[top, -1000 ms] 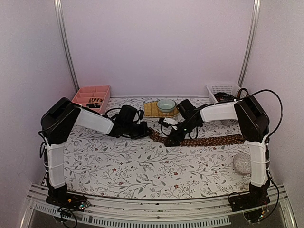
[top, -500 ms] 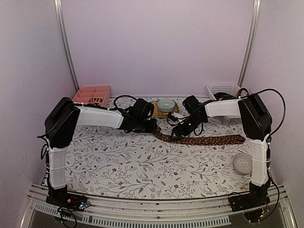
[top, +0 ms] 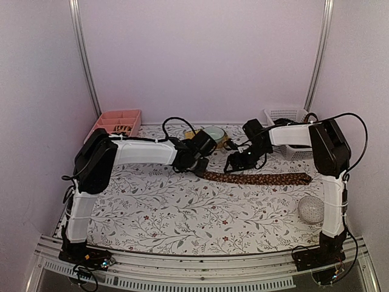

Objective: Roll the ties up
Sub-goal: Roll the tie at the center of the board.

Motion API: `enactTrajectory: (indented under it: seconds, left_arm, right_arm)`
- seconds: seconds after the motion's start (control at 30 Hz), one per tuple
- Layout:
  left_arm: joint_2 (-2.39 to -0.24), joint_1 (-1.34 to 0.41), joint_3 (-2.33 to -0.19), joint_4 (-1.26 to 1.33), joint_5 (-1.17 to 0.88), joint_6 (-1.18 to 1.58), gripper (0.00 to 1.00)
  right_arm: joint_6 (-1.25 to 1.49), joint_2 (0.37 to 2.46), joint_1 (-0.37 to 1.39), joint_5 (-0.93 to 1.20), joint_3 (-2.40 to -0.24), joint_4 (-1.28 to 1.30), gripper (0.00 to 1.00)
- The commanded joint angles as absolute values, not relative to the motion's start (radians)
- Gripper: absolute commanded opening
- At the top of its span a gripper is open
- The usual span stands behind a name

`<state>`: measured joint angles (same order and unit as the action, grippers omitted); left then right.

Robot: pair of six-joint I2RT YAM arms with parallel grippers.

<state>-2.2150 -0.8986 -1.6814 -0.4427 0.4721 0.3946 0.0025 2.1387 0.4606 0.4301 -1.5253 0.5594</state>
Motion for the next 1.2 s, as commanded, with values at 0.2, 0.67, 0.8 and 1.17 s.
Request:
enactTrajectory:
  seconds: [0.2, 0.67, 0.8, 1.17]
  left_arm:
    - [-2.341, -0.963, -1.879, -0.635, 0.681, 0.306, 0.00]
    - [-2.460, -1.024, -2.033, -0.718, 0.756, 0.253, 0.00]
    - [-2.475, -1.026, -2.048, -0.714, 0.731, 0.254, 0.00]
    - [-2.496, -1.031, -2.059, -0.711, 0.691, 0.247, 0.09]
  right_arm:
    - [0.097, 2.068, 0.442, 0.442, -1.504, 0.682, 0.80]
    - [0.129, 2.077, 0.441, 0.498, -1.510, 0.685, 0.80]
    - [0.132, 2.071, 0.439, 0.503, -1.512, 0.683, 0.80]
    - [0.144, 2.055, 0.425, 0.516, -1.516, 0.681, 0.80]
